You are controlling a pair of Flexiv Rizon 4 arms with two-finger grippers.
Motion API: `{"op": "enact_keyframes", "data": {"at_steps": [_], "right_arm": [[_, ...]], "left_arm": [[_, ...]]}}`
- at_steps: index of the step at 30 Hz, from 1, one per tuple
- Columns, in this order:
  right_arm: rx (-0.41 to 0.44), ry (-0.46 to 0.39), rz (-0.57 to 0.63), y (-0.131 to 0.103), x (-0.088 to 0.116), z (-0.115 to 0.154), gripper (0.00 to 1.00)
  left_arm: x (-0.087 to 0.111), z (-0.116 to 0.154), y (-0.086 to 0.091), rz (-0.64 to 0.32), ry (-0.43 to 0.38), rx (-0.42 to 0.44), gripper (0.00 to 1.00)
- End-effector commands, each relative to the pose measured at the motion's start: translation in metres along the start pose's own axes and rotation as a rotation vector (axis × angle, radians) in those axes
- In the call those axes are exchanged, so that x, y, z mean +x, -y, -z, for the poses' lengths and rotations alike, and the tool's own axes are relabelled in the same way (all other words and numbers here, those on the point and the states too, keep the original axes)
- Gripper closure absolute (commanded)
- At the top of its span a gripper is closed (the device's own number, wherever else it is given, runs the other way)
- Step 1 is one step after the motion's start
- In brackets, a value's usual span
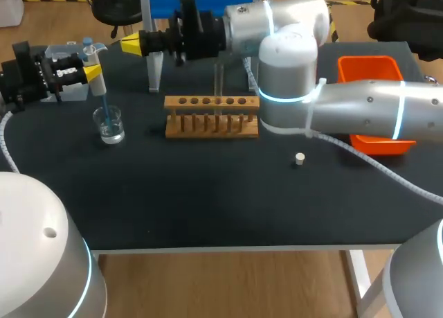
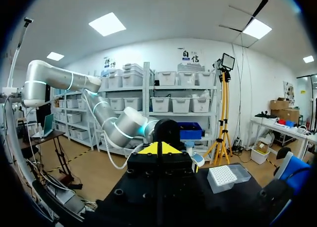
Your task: Invert the test tube, pick up the pipette, mount the tip to pipette, aspirate from beaker and dispense into the tube, eject the tip, return the pipette, and cap with the stopper.
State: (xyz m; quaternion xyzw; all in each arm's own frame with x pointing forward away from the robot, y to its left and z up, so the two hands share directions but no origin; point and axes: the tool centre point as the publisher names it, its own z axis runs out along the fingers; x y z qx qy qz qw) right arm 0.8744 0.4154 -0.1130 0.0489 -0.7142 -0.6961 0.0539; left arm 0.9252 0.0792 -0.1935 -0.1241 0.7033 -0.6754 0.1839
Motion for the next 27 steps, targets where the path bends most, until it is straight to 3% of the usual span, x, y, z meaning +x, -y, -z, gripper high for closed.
{"op": "enact_keyframes", "data": {"at_steps": [1, 27], "right_arm": [[-0.008, 0.005, -0.001, -0.001, -0.01, -0.018, 1.0], [-0.021, 0.057, 0.013, -0.009, -0.04, -0.066, 1.0]], "left_arm": [[0.001, 0.0, 0.0, -0.002, 0.005, 0.001, 1.0], [0.001, 0.0, 0.0, -0.002, 0.005, 0.001, 1.0]]}}
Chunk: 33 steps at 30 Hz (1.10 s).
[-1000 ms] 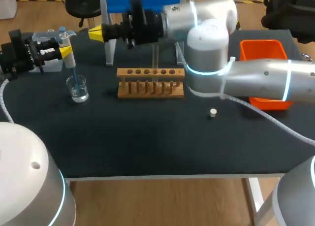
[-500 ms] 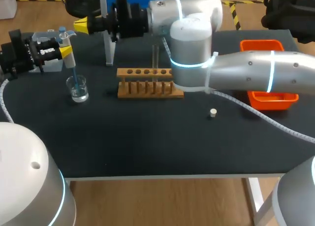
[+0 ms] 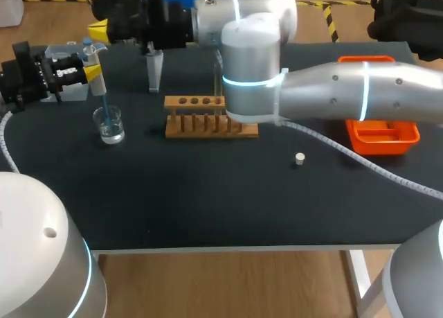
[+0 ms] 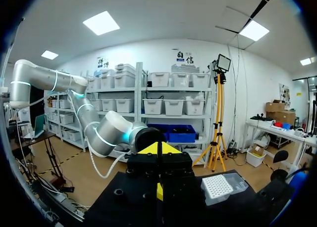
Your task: Invert the test tube, pick up the pipette, mount the tip to pipette, aspirate from beaker and dispense into the tube, eject the tip, return the pipette, and cap with the stopper.
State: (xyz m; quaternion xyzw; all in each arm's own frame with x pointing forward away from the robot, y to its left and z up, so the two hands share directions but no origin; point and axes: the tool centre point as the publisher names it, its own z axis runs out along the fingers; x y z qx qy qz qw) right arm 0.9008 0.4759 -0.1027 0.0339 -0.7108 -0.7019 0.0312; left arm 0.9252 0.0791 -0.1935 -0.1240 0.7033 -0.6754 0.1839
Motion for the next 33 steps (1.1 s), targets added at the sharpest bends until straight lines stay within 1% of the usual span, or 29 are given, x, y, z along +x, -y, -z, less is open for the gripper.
{"op": "enact_keyframes", "data": {"at_steps": [1, 16, 33], "right_arm": [[-0.009, 0.004, 0.001, 0.003, -0.005, -0.012, 1.0], [-0.001, -0.004, -0.011, 0.01, -0.008, -0.028, 1.0], [0.013, -0.002, -0.026, 0.02, -0.005, -0.028, 1.0]], "left_arm": [[0.001, 0.0, 0.0, -0.002, 0.005, 0.001, 1.0], [0.001, 0.0, 0.0, -0.002, 0.005, 0.001, 1.0], [0.001, 0.0, 0.0, -0.002, 0.005, 0.001, 1.0]]}}
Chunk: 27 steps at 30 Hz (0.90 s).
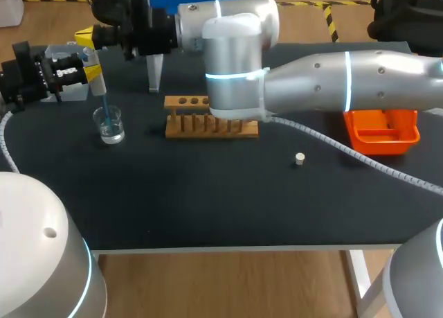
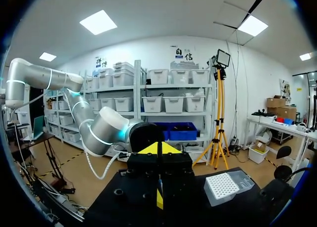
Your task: Invert the test tube, pick up the pipette, mount the tip to pipette, aspirate from beaker and dispense into the tube, eject the tip, return the pipette, and cap with the stopper.
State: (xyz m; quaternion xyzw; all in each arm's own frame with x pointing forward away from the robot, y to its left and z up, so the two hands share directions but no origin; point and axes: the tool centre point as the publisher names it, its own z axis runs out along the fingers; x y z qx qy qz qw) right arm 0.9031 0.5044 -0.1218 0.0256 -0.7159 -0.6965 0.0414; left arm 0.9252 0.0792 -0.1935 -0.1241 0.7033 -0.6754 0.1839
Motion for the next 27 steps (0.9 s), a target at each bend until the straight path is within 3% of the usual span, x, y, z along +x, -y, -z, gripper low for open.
{"op": "enact_keyframes", "data": {"at_steps": [1, 27], "right_arm": [[0.0, 0.002, 0.001, 0.002, 0.0, 0.0, 1.0], [0.023, 0.007, -0.013, 0.02, 0.003, 0.0, 1.0]], "left_arm": [[0.001, 0.0, 0.0, -0.002, 0.005, 0.001, 1.0], [0.001, 0.0, 0.0, -0.002, 0.005, 0.001, 1.0]]}}
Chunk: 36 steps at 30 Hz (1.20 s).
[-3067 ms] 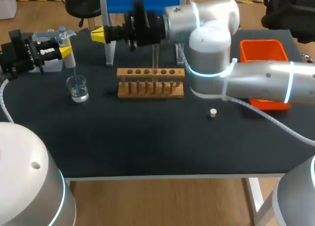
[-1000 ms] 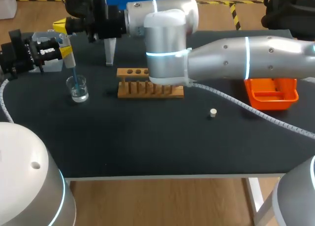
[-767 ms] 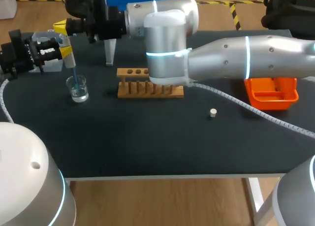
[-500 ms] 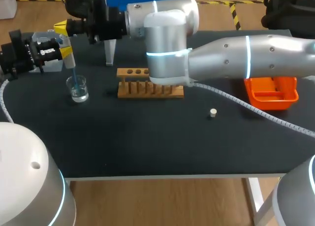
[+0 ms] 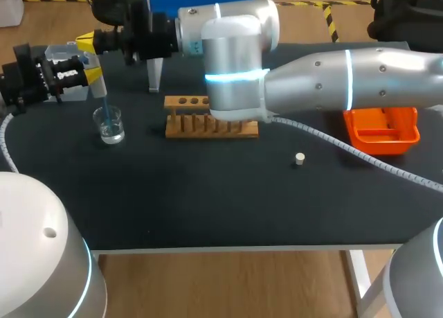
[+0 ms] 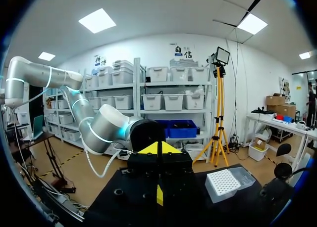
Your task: Invert the test tube, pick up the pipette, mount the tip to pipette, aspirate from beaker and dispense into the tube, eject the tip, return the pipette, and cap with the stopper.
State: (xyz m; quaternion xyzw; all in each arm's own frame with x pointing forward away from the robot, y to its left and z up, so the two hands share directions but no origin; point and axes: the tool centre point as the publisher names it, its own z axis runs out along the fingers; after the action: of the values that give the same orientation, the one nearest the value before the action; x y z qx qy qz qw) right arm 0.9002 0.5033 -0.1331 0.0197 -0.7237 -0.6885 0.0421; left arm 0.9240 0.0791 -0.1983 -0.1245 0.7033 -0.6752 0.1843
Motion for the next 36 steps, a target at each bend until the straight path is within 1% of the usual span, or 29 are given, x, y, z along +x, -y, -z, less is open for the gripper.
{"op": "enact_keyframes", "data": {"at_steps": [1, 14, 19, 23, 28, 30, 31, 32, 36], "right_arm": [[0.002, 0.0, -0.005, 0.009, 0.001, 0.0, 1.0], [0.019, -0.005, -0.03, 0.025, 0.002, -0.003, 1.0], [0.023, -0.005, -0.035, 0.027, 0.002, -0.003, 1.0], [0.005, -0.005, -0.012, 0.013, 0.002, -0.002, 1.0], [-0.03, -0.008, 0.034, -0.015, 0.001, 0.003, 1.0], [-0.037, 0.004, 0.053, -0.025, 0.001, 0.007, 0.55], [-0.043, 0.006, 0.062, -0.029, 0.001, 0.01, 0.17], [-0.049, 0.008, 0.07, -0.033, 0.002, 0.014, 0.0], [-0.071, 0.007, 0.086, -0.048, 0.005, 0.035, 0.0]], "left_arm": [[-0.001, -0.001, 0.005, -0.002, 0.004, 0.001, 1.0], [-0.001, -0.001, 0.005, -0.002, 0.004, 0.001, 1.0], [-0.001, -0.001, 0.005, -0.002, 0.004, 0.001, 1.0], [-0.001, -0.001, 0.005, -0.002, 0.004, 0.001, 1.0], [-0.001, -0.001, 0.005, -0.002, 0.004, 0.001, 1.0], [-0.001, -0.001, 0.005, -0.002, 0.004, 0.001, 1.0], [-0.001, -0.001, 0.005, -0.002, 0.004, 0.001, 1.0], [-0.001, -0.001, 0.005, -0.002, 0.004, 0.001, 1.0], [-0.001, -0.001, 0.005, -0.002, 0.004, 0.001, 1.0]]}}
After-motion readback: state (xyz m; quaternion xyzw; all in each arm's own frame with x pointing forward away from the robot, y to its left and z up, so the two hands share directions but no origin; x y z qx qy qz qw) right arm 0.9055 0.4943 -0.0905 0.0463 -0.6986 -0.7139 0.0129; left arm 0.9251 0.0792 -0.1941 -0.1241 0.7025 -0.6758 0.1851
